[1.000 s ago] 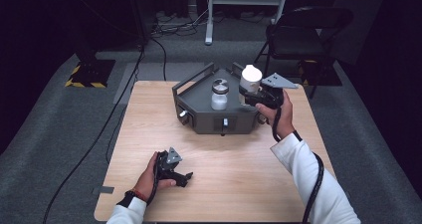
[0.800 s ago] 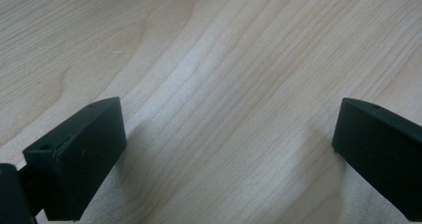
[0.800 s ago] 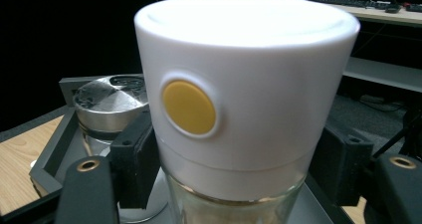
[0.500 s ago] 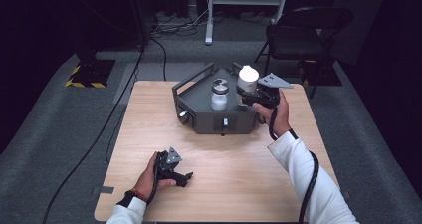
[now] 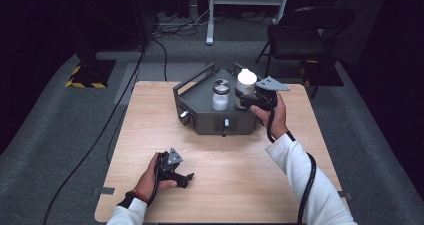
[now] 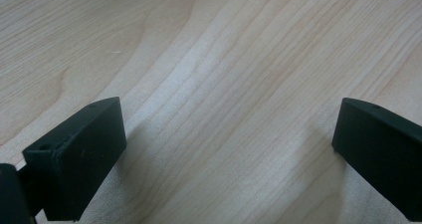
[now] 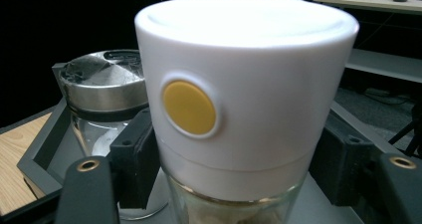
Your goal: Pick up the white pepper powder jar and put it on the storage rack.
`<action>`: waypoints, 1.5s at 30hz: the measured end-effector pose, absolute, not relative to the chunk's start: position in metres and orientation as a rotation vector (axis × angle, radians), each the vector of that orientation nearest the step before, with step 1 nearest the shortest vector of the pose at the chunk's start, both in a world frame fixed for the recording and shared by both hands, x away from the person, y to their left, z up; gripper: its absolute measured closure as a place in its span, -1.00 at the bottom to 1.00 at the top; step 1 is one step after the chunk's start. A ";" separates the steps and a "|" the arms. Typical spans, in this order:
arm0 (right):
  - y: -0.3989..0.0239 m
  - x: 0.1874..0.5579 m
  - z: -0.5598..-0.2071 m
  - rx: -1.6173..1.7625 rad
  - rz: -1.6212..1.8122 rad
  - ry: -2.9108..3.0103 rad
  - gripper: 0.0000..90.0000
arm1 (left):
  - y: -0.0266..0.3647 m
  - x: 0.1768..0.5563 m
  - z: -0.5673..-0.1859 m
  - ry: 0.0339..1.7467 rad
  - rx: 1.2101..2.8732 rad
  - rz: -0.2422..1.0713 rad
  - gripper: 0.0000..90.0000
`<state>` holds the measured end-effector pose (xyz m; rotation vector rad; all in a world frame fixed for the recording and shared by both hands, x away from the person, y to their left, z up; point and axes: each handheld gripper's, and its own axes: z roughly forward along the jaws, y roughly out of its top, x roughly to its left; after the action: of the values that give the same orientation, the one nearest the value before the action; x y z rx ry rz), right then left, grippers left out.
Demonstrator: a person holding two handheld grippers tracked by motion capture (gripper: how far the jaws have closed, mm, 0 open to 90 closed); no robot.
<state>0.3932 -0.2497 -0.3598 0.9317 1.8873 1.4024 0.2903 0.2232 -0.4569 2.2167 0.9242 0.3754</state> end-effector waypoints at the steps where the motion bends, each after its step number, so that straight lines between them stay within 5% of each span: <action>1: -0.249 0.393 -0.361 0.933 1.399 1.889 -0.34 | 0.223 0.290 -0.457 0.924 2.217 0.376 -1.00; 24: -0.248 0.395 -0.369 0.956 1.403 1.901 -0.35 | 0.223 0.290 -0.457 0.923 2.216 0.377 -1.00; 33: -0.251 0.394 -0.367 0.942 1.376 1.918 -0.47 | 0.223 0.290 -0.457 0.923 2.216 0.377 -1.00; 45: -0.253 0.386 -0.349 0.884 1.268 1.940 -0.88 | 0.223 0.290 -0.457 0.923 2.216 0.377 -1.00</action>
<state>0.3859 -0.2534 -0.3494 0.8838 1.9403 1.2684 0.2901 0.2232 -0.4571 2.2160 0.9229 0.3770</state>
